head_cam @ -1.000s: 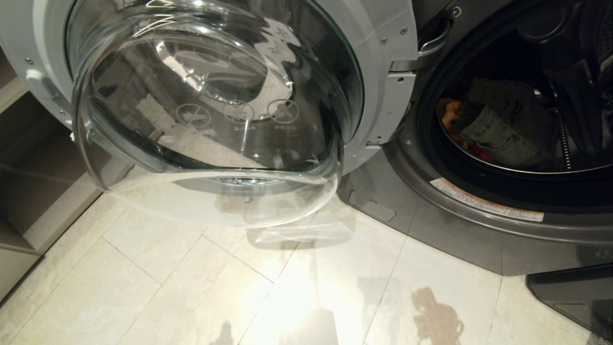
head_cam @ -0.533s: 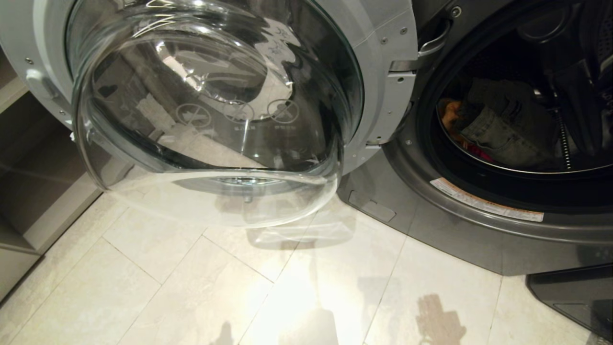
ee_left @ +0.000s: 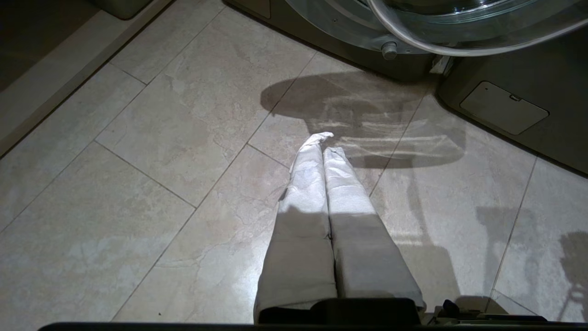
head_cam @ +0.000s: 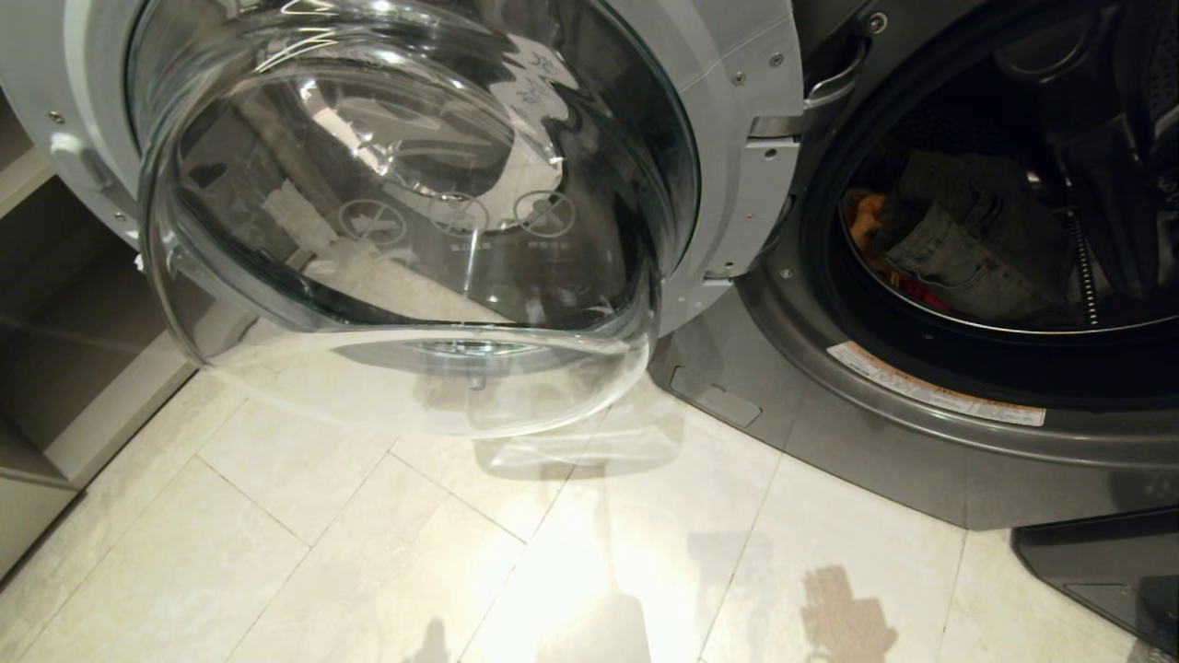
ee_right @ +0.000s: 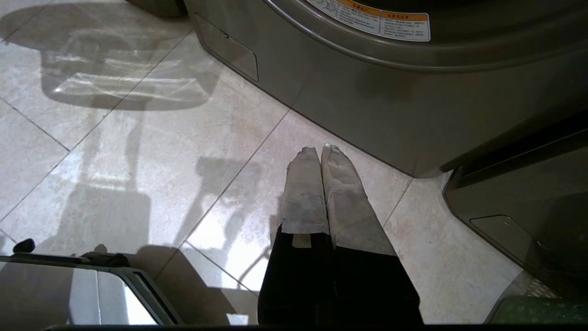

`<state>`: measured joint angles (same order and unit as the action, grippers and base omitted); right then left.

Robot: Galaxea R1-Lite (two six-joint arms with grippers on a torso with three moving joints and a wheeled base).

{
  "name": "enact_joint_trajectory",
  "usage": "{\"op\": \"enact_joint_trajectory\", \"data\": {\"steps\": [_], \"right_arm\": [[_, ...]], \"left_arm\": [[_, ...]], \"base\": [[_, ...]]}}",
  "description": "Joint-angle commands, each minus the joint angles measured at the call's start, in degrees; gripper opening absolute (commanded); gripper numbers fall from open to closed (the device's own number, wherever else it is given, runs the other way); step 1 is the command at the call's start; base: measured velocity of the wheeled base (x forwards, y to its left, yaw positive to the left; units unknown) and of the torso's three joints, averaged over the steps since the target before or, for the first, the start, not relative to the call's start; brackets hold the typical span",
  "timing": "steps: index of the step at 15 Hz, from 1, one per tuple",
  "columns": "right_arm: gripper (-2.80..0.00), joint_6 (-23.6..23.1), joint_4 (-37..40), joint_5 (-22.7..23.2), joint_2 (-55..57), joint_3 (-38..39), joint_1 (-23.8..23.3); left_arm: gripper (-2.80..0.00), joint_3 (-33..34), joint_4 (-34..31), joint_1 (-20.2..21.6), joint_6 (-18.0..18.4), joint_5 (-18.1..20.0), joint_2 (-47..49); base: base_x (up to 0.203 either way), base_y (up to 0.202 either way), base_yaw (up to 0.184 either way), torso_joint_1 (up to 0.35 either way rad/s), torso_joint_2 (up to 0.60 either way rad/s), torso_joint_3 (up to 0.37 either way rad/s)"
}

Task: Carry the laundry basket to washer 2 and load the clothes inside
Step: Close the washing machine door with the left hand

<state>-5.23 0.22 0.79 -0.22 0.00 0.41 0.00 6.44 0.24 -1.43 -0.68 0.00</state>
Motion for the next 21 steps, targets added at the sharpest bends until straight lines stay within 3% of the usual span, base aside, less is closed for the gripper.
{"op": "enact_joint_trajectory", "data": {"steps": [1,9,21], "right_arm": [[-2.8,-0.3,0.0,0.2,0.2,0.0,0.0],[-2.8,-0.1,0.0,0.1,0.2,0.0,0.0],[-2.8,0.0,0.0,0.1,0.2,0.0,0.0]], "left_arm": [[-2.8,2.3,0.1,0.0,0.1,0.0,0.0],[-2.8,2.3,0.2,0.0,0.1,0.0,0.0],[-2.8,2.3,0.2,0.0,0.1,0.0,0.0]], "base": [[0.0,0.0,0.0,0.0,0.0,0.0],[0.0,0.0,0.0,0.0,0.0,0.01],[0.0,0.001,-0.007,0.002,0.0,0.192]]}}
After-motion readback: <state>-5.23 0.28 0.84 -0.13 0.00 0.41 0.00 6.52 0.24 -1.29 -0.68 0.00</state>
